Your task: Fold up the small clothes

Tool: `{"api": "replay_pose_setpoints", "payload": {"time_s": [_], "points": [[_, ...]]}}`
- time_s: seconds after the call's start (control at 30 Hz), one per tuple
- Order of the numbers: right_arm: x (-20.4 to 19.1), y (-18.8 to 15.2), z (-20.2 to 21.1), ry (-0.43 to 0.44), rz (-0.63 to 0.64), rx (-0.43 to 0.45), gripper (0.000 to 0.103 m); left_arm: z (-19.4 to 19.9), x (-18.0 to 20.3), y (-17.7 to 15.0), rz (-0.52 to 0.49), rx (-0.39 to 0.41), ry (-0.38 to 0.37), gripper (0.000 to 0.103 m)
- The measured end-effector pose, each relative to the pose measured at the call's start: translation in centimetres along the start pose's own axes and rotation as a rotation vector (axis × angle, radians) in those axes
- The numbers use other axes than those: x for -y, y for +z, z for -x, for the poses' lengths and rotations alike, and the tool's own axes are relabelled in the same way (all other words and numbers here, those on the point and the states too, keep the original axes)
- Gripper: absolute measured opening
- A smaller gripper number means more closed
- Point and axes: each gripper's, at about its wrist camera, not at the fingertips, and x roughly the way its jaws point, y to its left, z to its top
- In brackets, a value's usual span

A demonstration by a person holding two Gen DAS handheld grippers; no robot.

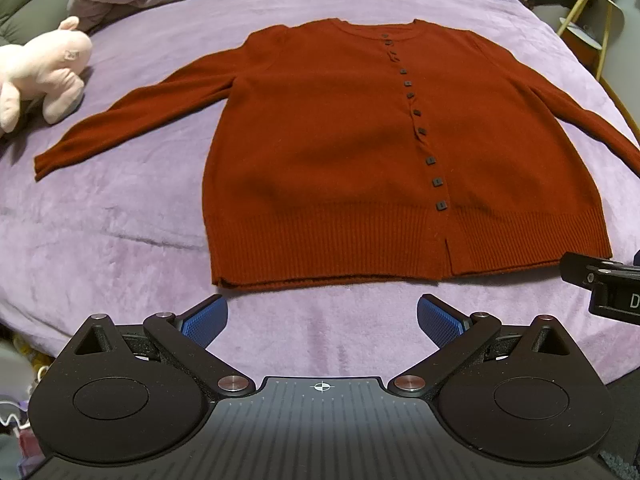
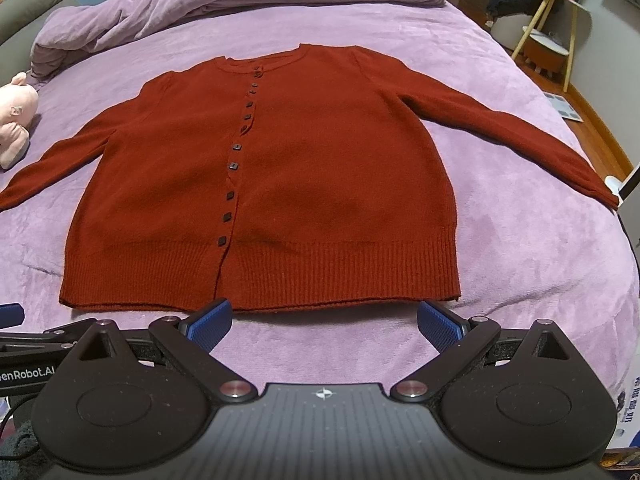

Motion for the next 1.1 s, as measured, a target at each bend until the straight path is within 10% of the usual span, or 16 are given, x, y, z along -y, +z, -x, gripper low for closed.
{"api": "replay_pose_setpoints", "payload": {"time_s": [0.53, 0.7, 0.83, 1.1], "points": [[0.6, 0.0, -0.1, 0.07, -0.013, 0.016, 0.099, -0.5, 0.0, 0.2, 0.001, -0.011, -0.005, 0.103], [2.8, 0.3, 1.4, 0.245, -0.031, 0.242, 0.099, -0.5, -0.4, 0.5, 0.039, 0.038, -0.041, 0.103], [6.5, 0.9, 1.8, 0.307, -0.064, 0.494, 0.099, -1.5, -0.7, 1.3, 0.049, 0.085, -0.084, 0.103], [22.7, 5.4, -6.8, 0.276, -0.564, 0.518, 0.099, -5.7, -0.2, 4.1, 0.081, 0.092, -0.099, 0.103]]}}
